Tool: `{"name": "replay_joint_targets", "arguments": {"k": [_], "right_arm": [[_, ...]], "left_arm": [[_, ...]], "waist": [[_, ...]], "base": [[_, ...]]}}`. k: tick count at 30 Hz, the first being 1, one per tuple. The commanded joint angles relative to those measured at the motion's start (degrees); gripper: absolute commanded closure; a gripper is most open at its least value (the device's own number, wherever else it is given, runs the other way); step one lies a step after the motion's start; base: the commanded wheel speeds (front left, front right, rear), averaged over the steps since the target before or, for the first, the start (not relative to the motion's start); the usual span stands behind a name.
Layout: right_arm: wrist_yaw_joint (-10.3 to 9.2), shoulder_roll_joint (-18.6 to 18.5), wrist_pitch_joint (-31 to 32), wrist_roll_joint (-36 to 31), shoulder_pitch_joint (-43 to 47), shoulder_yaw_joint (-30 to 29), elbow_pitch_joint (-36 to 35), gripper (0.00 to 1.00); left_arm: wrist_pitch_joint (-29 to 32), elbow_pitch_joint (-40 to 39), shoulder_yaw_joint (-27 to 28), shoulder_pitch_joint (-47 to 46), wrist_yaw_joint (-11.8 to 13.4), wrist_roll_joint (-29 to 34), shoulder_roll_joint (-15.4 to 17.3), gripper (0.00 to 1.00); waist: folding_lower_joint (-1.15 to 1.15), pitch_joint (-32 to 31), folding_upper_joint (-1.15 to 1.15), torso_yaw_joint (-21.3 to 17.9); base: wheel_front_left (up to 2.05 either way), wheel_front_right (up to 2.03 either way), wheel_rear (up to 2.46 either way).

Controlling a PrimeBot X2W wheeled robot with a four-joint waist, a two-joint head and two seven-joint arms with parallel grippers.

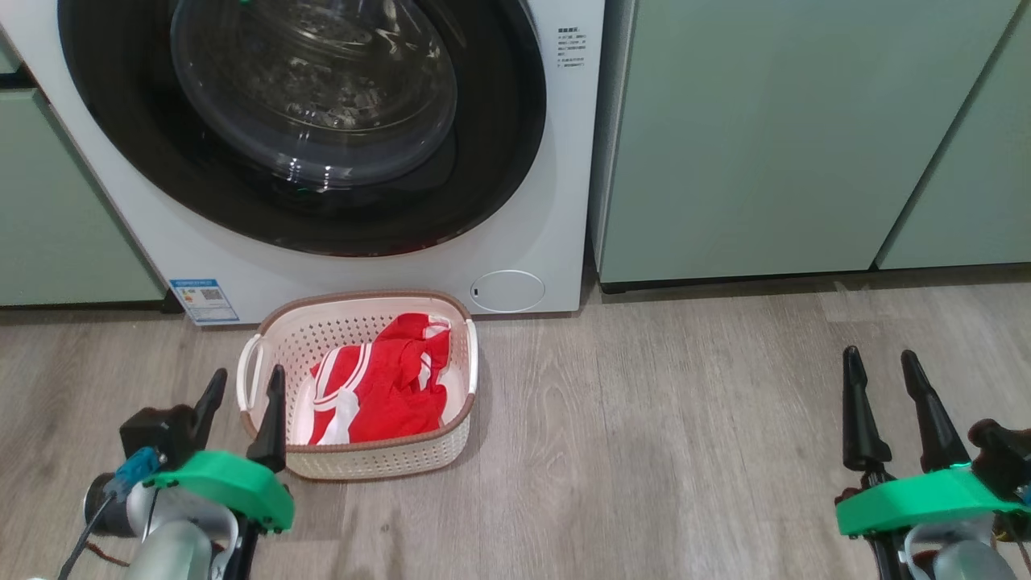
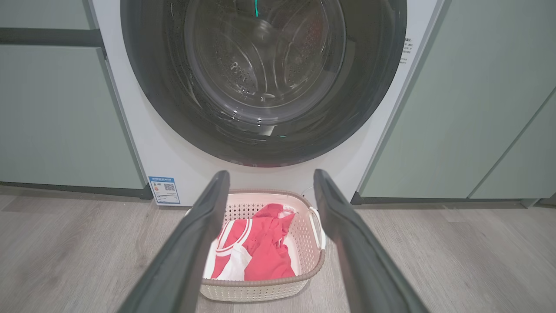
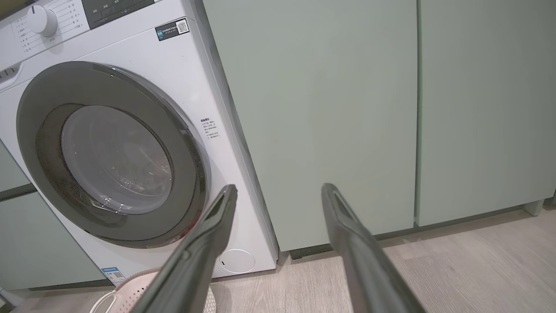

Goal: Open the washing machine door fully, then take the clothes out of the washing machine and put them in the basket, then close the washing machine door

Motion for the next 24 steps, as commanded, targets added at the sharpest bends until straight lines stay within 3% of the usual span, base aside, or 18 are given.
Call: {"name": "replay_joint_targets", "arguments": {"k": [1, 12, 13, 17, 24], "right_arm": [[-0.04, -0.2, -0.3, -0.6, -1.4, 1.3, -2.1, 0.00], [-0.04, 0.0, -0.3, -1.2, -1.4, 1.1, -2.0, 0.00], [0.00, 0.2, 0.0, -0.9, 0.0, 0.0, -0.1, 1.00], [0.01, 0.7, 0.0, -0.8, 1.4, 0.1, 3.5, 1.00], [0.01, 0.9, 1.2, 2.9, 1.3, -0.4, 3.7, 1.00]], "left_arm": [[-0.4, -1.4, 2.4, -2.4, 0.1, 0.6, 1.1, 0.00], [-0.4, -1.6, 3.1, -3.1, 0.1, 1.0, 0.3, 0.00], [0.0, 0.0, 1.1, -0.1, 0.0, 0.8, -0.7, 1.00], [0.1, 2.8, 0.9, 2.6, 0.0, 0.8, -1.9, 1.00], [1.4, 2.2, 1.4, 2.9, 0.0, -3.1, -2.2, 1.00]], "waist": [[0.00, 0.0, 0.00, 0.1], [0.00, 0.2, 0.00, 0.6], [0.00, 0.2, 0.00, 0.6], [0.00, 0.3, 0.00, 0.6], [0.00, 0.5, 0.00, 0.7]], "base": [[0.00, 0.00, 0.00], [0.00, 0.00, 0.00], [0.00, 0.00, 0.00], [0.00, 0.00, 0.00], [0.00, 0.00, 0.00]]}}
